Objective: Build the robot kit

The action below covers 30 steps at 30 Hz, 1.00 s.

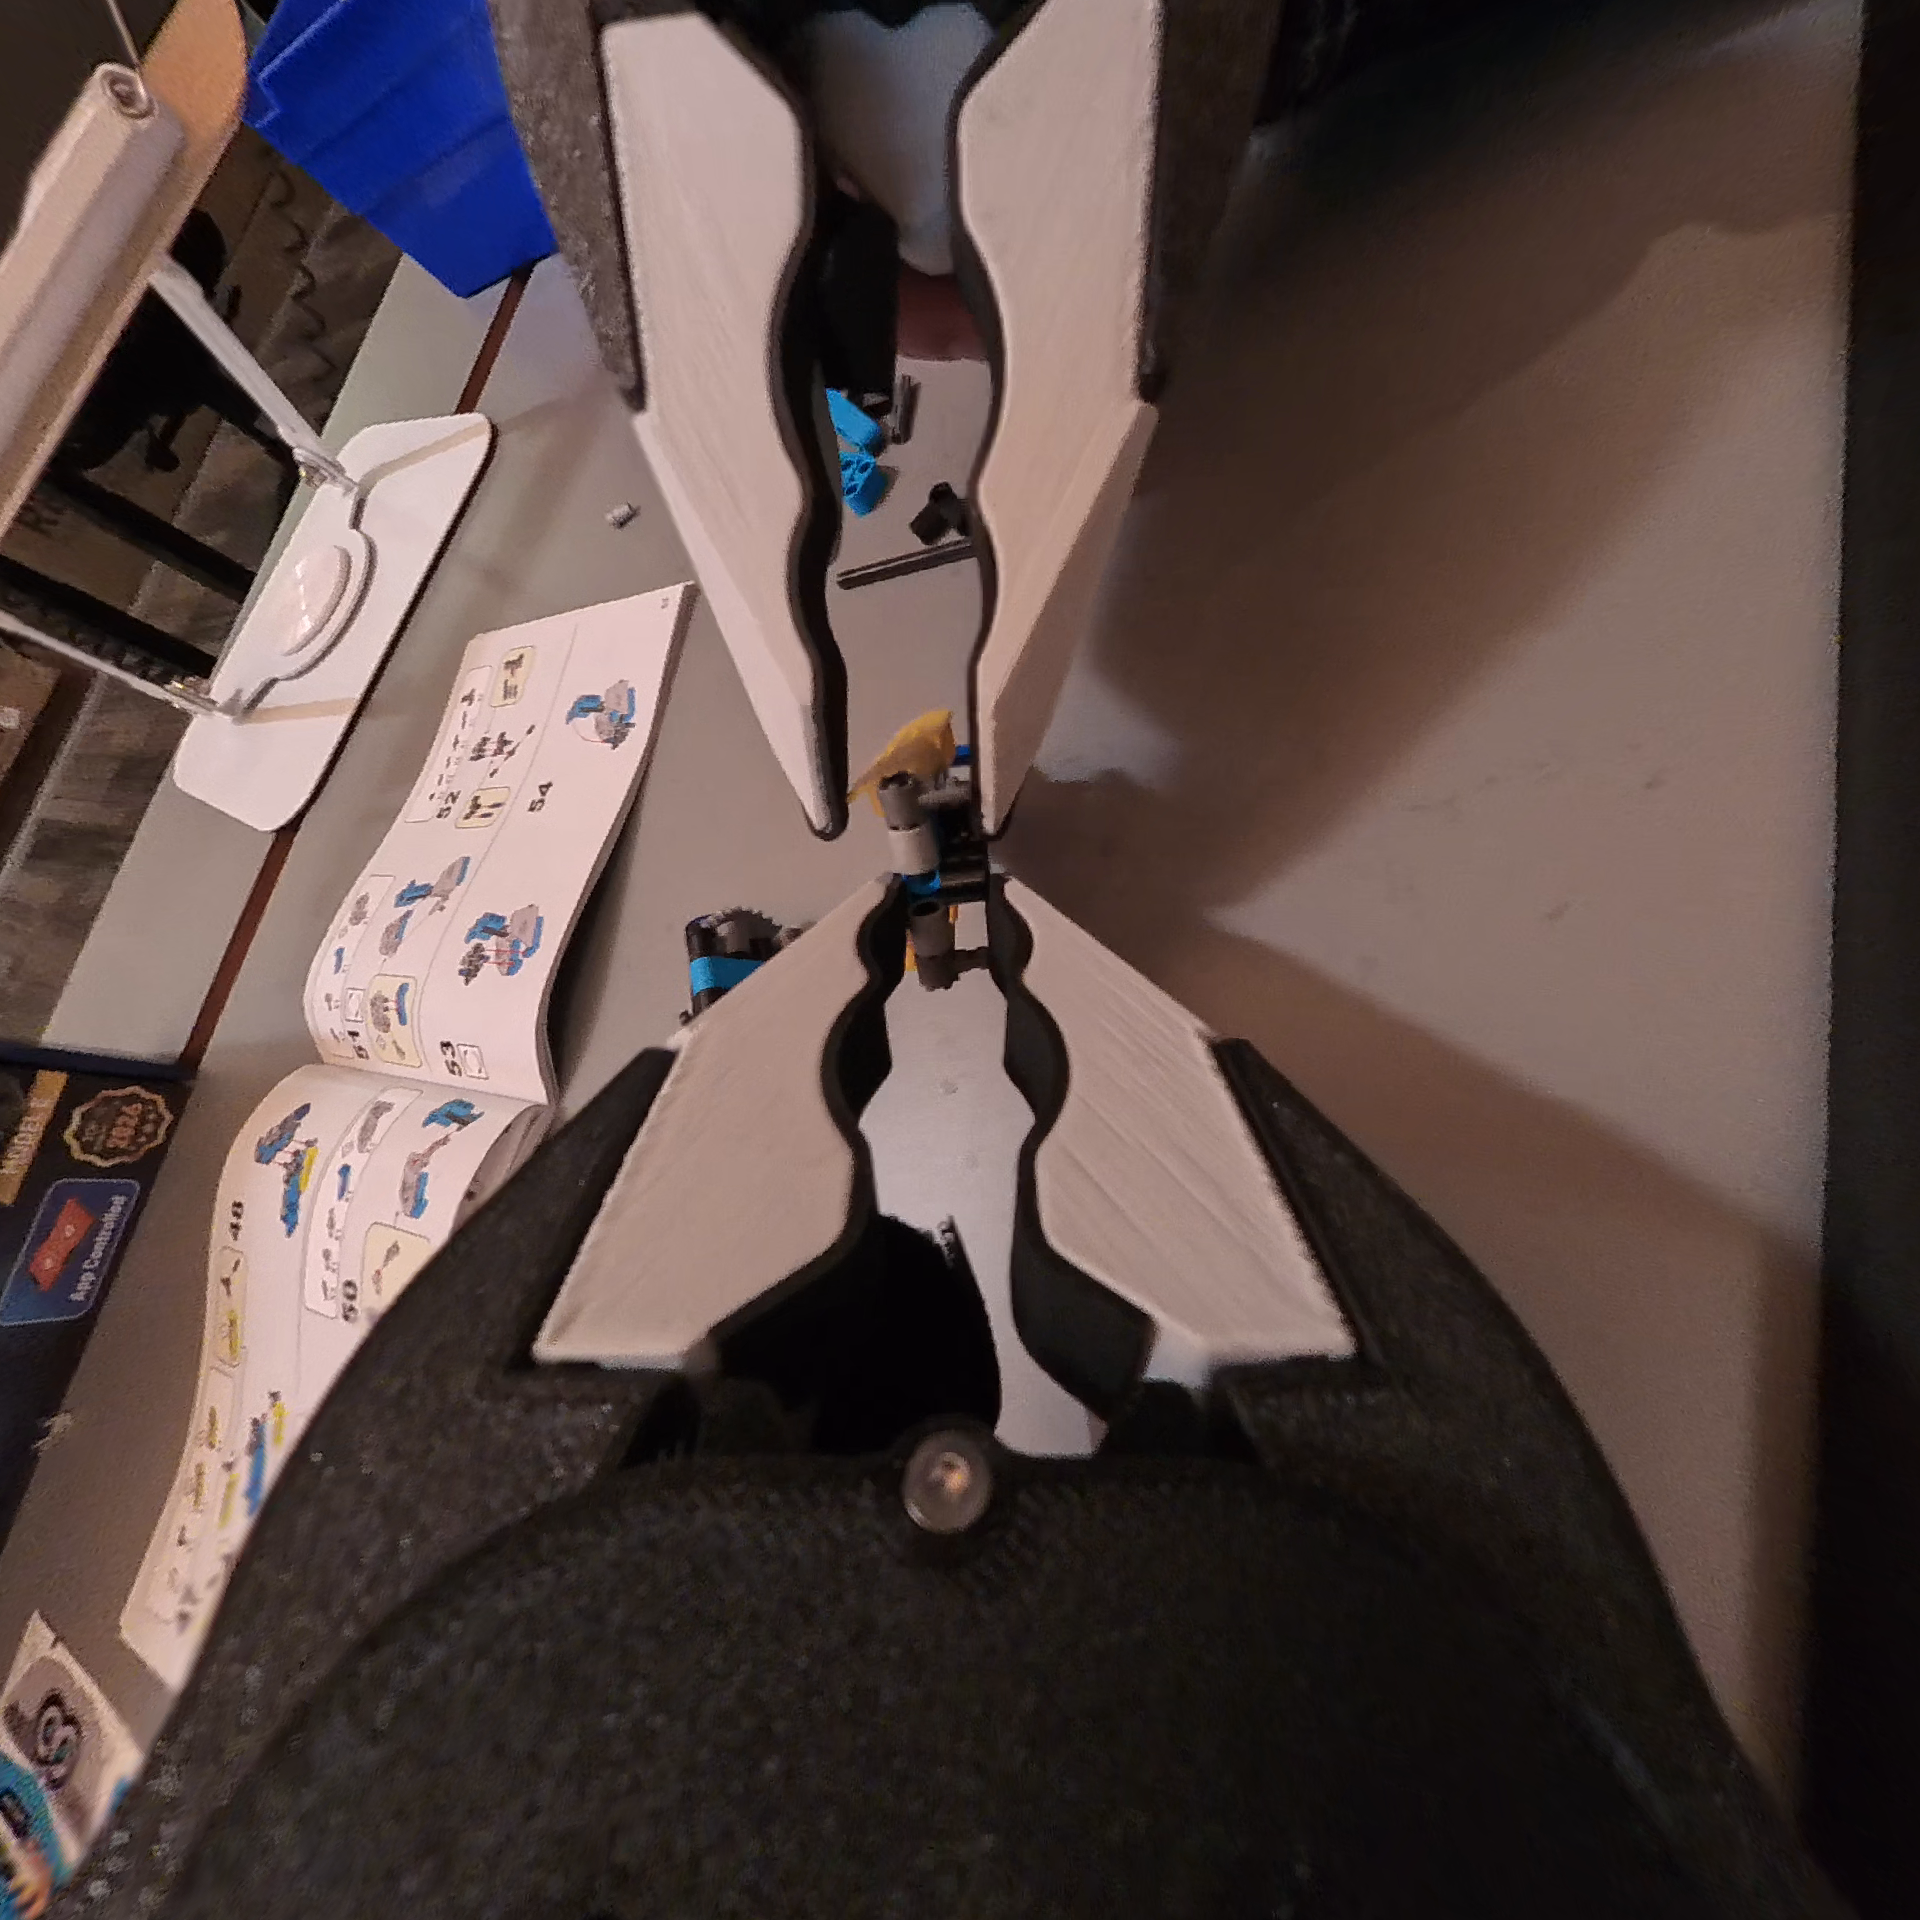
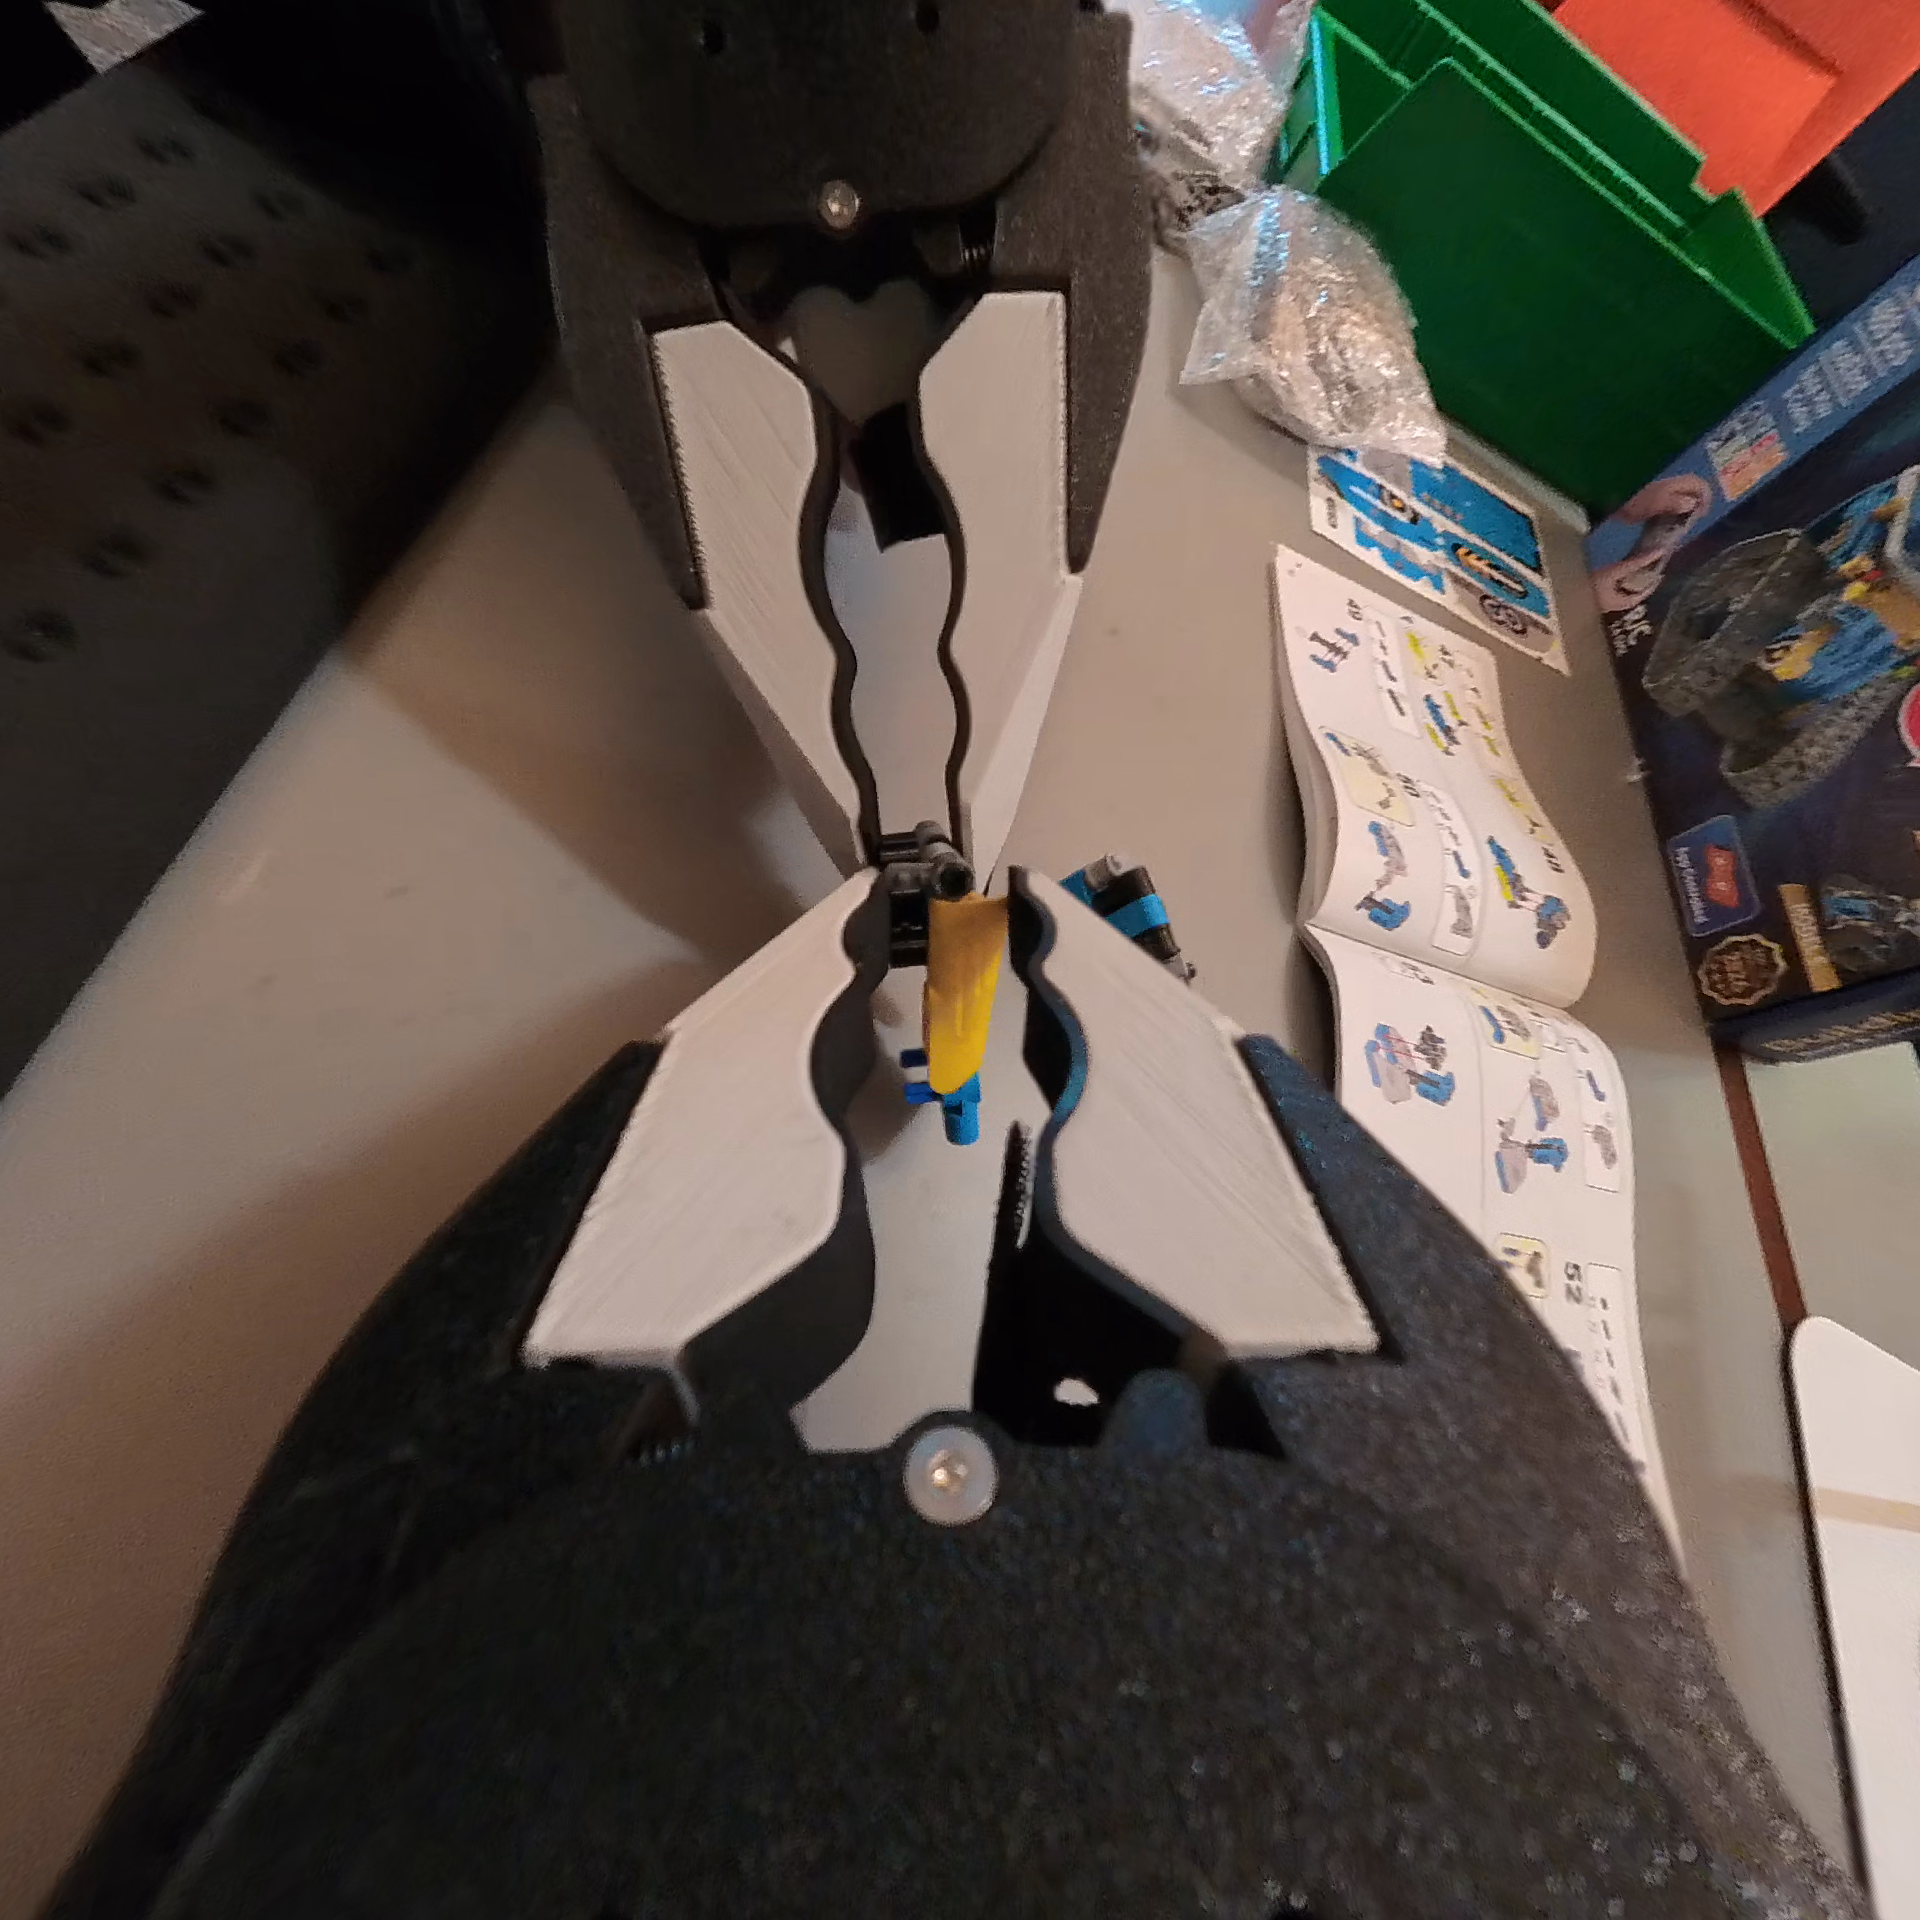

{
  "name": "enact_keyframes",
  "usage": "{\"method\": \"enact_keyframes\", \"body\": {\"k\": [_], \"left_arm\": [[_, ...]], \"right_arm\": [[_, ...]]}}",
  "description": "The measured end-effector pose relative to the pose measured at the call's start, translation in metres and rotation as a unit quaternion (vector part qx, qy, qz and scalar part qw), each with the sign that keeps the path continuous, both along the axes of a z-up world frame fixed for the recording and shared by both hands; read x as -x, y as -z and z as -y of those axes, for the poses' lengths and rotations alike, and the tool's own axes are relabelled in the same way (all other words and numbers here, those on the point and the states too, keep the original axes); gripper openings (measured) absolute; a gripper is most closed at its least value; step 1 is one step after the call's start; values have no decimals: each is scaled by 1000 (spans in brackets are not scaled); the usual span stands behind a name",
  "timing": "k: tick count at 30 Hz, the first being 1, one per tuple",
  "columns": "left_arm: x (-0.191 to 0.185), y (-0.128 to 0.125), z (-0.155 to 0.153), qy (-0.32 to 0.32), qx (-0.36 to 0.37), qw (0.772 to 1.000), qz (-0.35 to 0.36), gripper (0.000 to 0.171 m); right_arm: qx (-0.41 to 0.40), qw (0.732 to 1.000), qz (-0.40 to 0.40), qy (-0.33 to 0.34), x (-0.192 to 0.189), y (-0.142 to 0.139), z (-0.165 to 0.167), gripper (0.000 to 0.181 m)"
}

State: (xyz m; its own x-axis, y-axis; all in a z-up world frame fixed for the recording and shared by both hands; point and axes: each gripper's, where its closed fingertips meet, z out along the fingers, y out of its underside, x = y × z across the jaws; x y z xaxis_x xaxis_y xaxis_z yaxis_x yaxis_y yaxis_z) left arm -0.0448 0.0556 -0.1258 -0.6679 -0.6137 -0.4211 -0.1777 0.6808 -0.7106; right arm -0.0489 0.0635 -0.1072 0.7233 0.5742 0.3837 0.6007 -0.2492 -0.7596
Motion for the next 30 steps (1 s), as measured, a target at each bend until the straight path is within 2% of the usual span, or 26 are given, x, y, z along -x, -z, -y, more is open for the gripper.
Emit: {"method": "enact_keyframes", "body": {"k": [6, 9, 12, 15, 18, 21, 22, 23, 25, 27, 30], "left_arm": [[-2, -5, -5, -15, 28, 999, -5, 15], [-3, -11, -4, -16, 48, 999, -2, 15], [-5, -17, -9, -27, 102, 994, -19, 15], [-7, -27, -15, -45, 182, 981, -46, 15], [-6, -41, -14, -38, 257, 964, -58, 15], [-5, -50, -11, -25, 316, 946, -73, 15], [-4, -53, -10, -20, 333, 940, -76, 15], [-3, -56, -8, -12, 351, 933, -80, 15], [-3, -56, -7, -5, 365, 927, -89, 15], [-6, -50, -9, -17, 349, 933, -90, 15], [-14, -39, -22, -61, 317, 943, -83, 22]], "right_arm": [[-17, 998, 42, 42, -10, 2, -5, 32], [-18, 999, 8, 43, -8, -1, -5, 40], [-5, 996, -68, 56, -18, -6, -3, 44], [45, 978, -195, 66, -28, -2, -2, 42], [59, 938, -339, 36, -23, -11, -5, 37], [53, 887, -459, -16, -10, -36, -4, 37], [49, 881, -470, -24, -6, -41, -4, 39], [48, 886, -460, -27, -3, -41, -4, 36], [30, 910, -413, 0, -5, -38, -8, 26], [36, 925, -378, 26, -10, -30, -11, 19], [54, 931, -351, 82, -24, -19, -14, 15]]}}
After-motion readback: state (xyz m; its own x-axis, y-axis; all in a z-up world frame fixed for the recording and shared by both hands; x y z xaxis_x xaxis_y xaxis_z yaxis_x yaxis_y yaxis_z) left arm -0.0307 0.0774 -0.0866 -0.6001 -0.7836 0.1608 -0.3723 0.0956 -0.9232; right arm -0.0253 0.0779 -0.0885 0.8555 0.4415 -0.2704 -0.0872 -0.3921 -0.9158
